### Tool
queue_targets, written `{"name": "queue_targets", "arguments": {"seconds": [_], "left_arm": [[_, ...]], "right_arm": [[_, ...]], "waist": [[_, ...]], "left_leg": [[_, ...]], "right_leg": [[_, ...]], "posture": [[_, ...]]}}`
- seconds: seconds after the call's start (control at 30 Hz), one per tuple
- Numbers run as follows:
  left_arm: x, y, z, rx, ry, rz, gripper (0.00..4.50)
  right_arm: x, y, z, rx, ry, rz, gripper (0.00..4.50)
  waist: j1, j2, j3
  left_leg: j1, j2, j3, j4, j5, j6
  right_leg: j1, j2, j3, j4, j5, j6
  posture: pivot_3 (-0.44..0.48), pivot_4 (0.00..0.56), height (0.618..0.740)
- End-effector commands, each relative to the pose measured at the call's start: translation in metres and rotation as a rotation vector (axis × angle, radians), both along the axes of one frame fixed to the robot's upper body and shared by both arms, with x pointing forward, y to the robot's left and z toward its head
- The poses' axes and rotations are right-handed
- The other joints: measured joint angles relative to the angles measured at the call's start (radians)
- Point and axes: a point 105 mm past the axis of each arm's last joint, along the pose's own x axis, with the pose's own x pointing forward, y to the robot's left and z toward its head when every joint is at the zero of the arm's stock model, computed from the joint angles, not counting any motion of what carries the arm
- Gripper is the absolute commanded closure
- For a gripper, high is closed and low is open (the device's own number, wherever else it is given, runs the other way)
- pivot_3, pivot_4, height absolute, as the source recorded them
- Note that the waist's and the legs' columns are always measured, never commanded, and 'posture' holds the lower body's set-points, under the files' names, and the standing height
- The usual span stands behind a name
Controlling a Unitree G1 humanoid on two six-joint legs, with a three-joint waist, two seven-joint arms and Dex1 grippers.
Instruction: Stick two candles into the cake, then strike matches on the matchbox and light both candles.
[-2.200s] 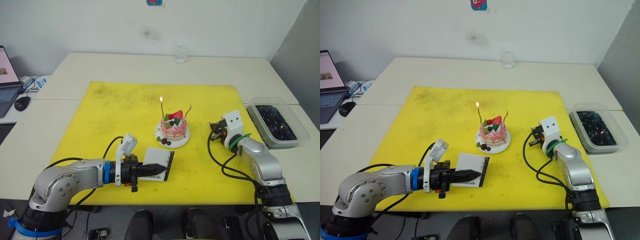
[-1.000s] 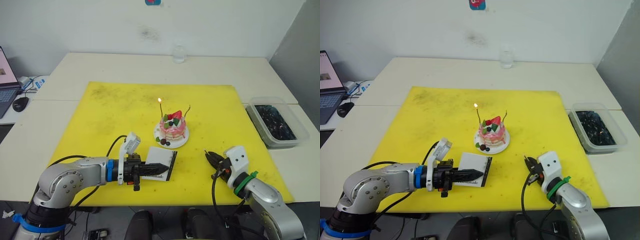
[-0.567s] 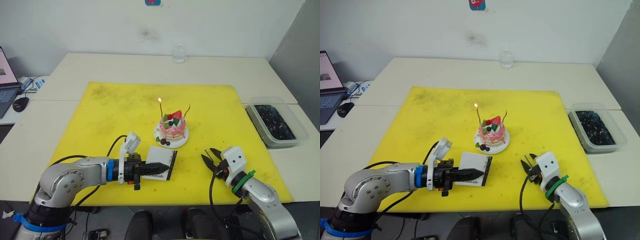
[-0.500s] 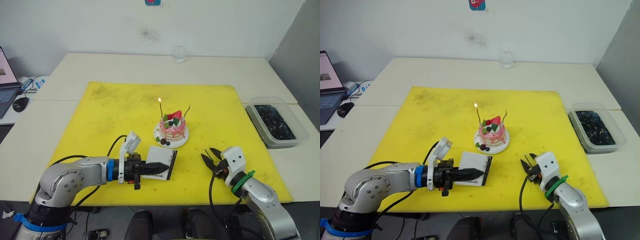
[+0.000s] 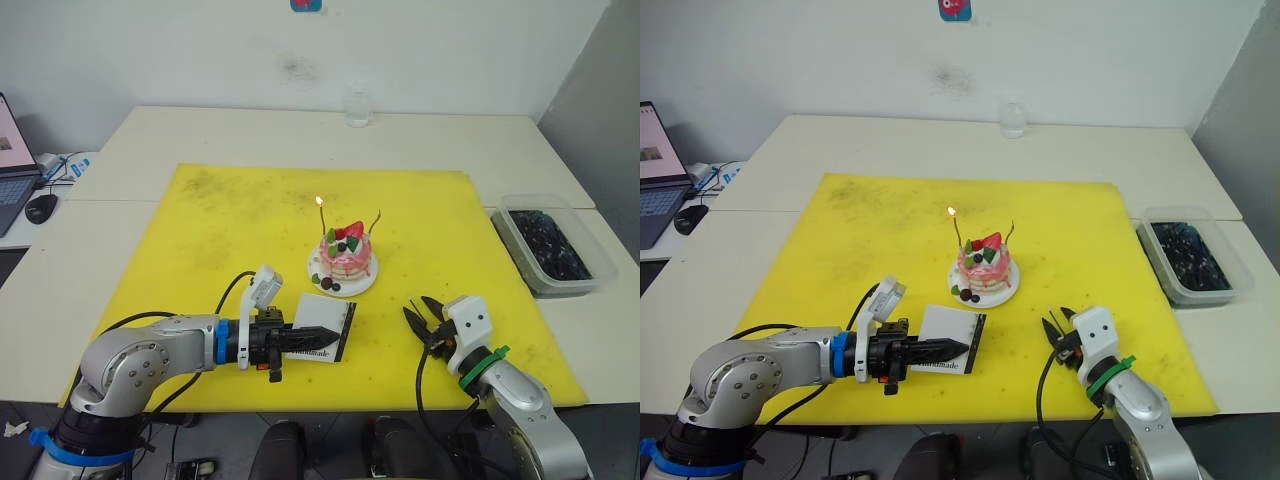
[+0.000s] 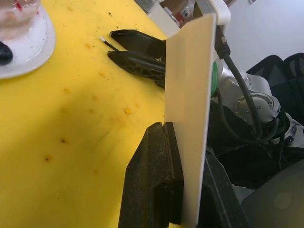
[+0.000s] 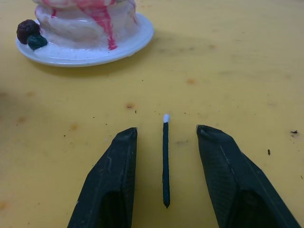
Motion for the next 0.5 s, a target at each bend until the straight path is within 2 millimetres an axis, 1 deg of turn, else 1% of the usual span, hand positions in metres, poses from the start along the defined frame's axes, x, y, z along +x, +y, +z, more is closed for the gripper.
{"name": "queue_targets", "arguments": {"seconds": [0.03, 0.4, 0.43, 0.5], "left_arm": [[-0.001, -0.0001, 0.0061, -0.007, -0.025, -0.011, 4.5], [0.0013, -0.0006, 0.0055, -0.004, -0.025, -0.011, 4.5], [0.0012, -0.0007, 0.0054, -0.004, -0.025, -0.011, 4.5], [0.0006, -0.0009, 0.0052, -0.004, -0.024, -0.012, 4.5]], "right_arm": [[0.0012, 0.0032, -0.004, 0.0, 0.021, 0.0, 2.47], [0.0037, 0.0003, -0.0077, -0.002, 0.042, -0.015, 2.47], [0.0038, 0.0007, -0.0077, -0.003, 0.042, -0.015, 2.63], [0.0035, 0.0019, -0.0077, -0.005, 0.045, -0.015, 3.08]], "waist": [[0.0, 0.0, 0.0], [-0.001, -0.001, -0.001], [-0.001, -0.001, -0.001], [-0.001, -0.001, -0.001]], "left_leg": [[0.0, 0.0, 0.0, 0.0, 0.0, 0.0], [0.001, 0.0, 0.0, 0.001, 0.0, 0.0], [0.001, 0.0, 0.0, 0.001, 0.0, 0.0], [0.001, 0.0, 0.0, 0.001, 0.0, 0.0]], "right_leg": [[0.0, 0.0, 0.0, 0.0, 0.0, 0.0], [0.0, 0.0, 0.001, 0.0, 0.0, -0.001], [0.0, 0.0, 0.001, 0.0, 0.0, -0.001], [0.0, 0.0, 0.001, 0.0, 0.0, -0.001]], "posture": [[0.0, 0.15, 0.74], [0.0, 0.15, 0.74], [0.0, 0.15, 0.74], [0.0, 0.15, 0.74]]}}
